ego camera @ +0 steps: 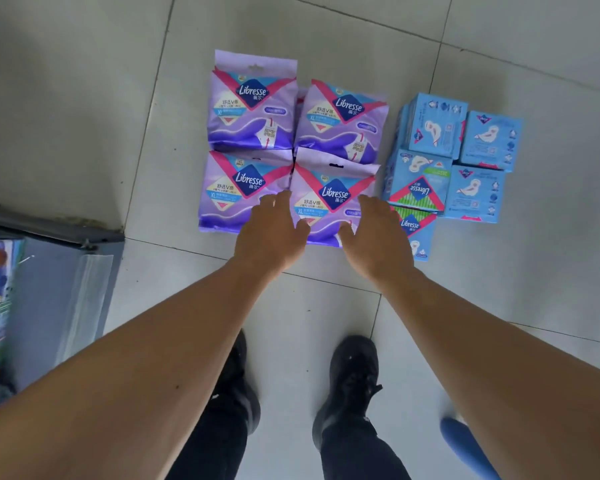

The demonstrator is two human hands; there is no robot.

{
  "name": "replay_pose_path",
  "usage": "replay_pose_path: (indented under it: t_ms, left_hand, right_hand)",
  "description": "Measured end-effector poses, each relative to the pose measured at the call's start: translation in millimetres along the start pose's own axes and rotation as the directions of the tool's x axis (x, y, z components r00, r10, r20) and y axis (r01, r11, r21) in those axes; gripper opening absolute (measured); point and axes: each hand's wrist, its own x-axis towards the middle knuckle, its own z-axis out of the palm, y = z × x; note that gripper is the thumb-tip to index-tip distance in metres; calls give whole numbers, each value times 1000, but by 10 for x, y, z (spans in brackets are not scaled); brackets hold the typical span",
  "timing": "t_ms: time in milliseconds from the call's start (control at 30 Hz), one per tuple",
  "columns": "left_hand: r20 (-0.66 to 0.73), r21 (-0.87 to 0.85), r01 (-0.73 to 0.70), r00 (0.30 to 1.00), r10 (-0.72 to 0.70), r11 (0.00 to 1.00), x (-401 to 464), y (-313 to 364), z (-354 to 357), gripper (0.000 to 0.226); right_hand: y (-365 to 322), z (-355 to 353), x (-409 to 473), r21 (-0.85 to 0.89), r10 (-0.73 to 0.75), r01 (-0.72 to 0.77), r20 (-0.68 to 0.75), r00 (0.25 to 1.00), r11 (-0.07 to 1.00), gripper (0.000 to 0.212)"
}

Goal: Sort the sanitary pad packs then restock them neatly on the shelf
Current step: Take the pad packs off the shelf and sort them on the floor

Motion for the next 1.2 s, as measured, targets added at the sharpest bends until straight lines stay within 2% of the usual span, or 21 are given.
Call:
replay_pose_path:
  t_ms: [100, 233, 367, 500, 567, 767, 900, 967, 1033, 1100, 1200]
  left_hand:
    - [-129, 77, -15, 991, 25, 997, -465, 136, -421, 54]
    - [-318, 131, -30, 945, 71, 991, -1125, 303, -1136, 51]
    - [-476, 67, 68, 879, -28, 995, -1845, 317, -1843, 50]
    - [-588, -33, 223, 784, -199, 974, -2648, 222, -2497, 50]
    - [-622, -108, 300, 723, -300, 948, -3106, 112, -2763, 49]
    - [-704, -353, 429, 463, -538, 831, -4519, -375, -3193, 48]
    - [-683, -486, 461, 330, -651, 743, -5140, -829, -3199, 50]
    - [-653, -543, 467, 289, -700, 698, -5316, -1078, -3123, 51]
    - [-631, -584, 454, 268, -728, 673, -5396, -1312, -3056, 52]
    - [-621, -604, 432, 272, -735, 670, -5400, -1518, -3028, 53]
    - [-594, -623, 402, 316, -740, 671, -5285, -1788, -3090, 54]
  right_hand:
    - [-285, -466, -399, -163, -227, 211, -87, 970, 964, 52]
    - [-829, -1125, -869, -220, -428, 397, -116, 896, 891, 51]
    - [-1508, -1747, -1319, -266, -614, 579, -64, 787, 771, 55]
    - [-2241, -2256, -1785, -291, -795, 760, -2, 607, 581, 53]
    - [-2593, -2433, -2067, -295, -863, 828, 20, 505, 477, 55]
    - [-3584, -2541, -3084, -236, -980, 953, 10, 198, 191, 52]
    - [-4106, -2227, -3683, -155, -996, 985, 29, 81, 76, 55]
    - [-4310, -1984, -3860, -110, -997, 993, 51, 59, 53, 56]
    - [-4488, -1736, -3929, -61, -994, 994, 57, 92, 89, 60]
    - [-4671, -1524, -3924, -23, -985, 986, 55, 164, 163, 65]
    - [-4979, -1268, -3783, 18, -940, 941, 52, 337, 338, 70]
